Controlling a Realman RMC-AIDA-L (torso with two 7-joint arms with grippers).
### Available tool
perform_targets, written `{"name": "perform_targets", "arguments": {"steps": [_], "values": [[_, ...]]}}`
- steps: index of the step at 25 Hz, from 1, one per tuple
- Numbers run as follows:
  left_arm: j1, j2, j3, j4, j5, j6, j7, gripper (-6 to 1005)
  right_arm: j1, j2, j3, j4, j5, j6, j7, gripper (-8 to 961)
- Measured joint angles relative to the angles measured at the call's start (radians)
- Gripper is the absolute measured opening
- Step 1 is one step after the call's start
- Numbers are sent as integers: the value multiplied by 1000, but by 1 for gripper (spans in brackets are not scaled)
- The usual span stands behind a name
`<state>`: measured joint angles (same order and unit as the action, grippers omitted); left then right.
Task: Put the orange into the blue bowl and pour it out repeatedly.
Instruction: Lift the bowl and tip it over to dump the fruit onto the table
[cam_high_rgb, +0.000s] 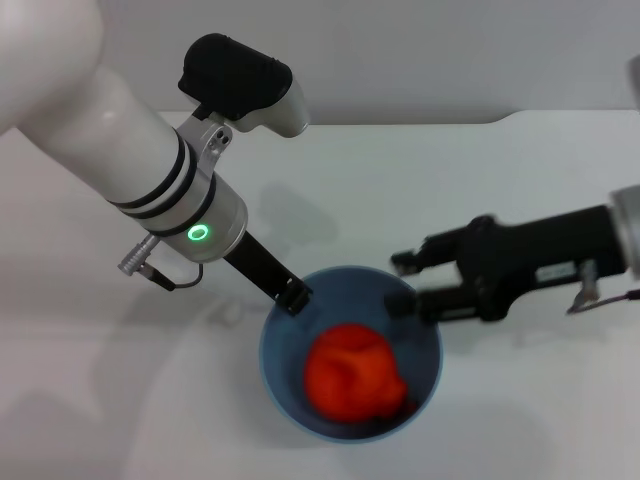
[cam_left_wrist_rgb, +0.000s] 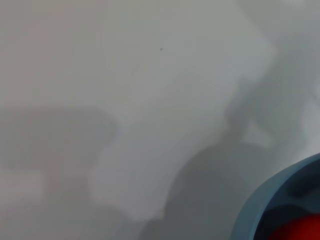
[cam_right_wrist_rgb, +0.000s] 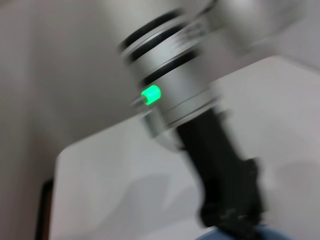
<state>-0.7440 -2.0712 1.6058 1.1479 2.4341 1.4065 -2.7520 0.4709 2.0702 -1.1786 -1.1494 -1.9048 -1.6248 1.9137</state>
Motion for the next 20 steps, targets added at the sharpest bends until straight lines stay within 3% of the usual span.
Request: {"name": "perform_targets", "arguments": {"steps": [2, 7, 11, 15, 20], "values": [[5, 1, -2, 8, 0, -2, 0, -1, -7, -2, 60, -2, -1, 0, 36, 521], [60, 8, 4, 109, 9, -56, 8, -1, -51, -2, 222, 4, -3, 1, 51, 516], [159, 11, 10, 284, 49, -128, 22, 0, -102, -3, 393, 26, -38, -4, 53, 520], [315, 11, 86, 467, 116, -337, 138, 0, -112, -8, 467, 43, -119, -11, 80, 524], [505, 11, 235, 537, 204, -716, 240, 0, -99, -25, 508, 67, -315, -26, 188, 530]]}}
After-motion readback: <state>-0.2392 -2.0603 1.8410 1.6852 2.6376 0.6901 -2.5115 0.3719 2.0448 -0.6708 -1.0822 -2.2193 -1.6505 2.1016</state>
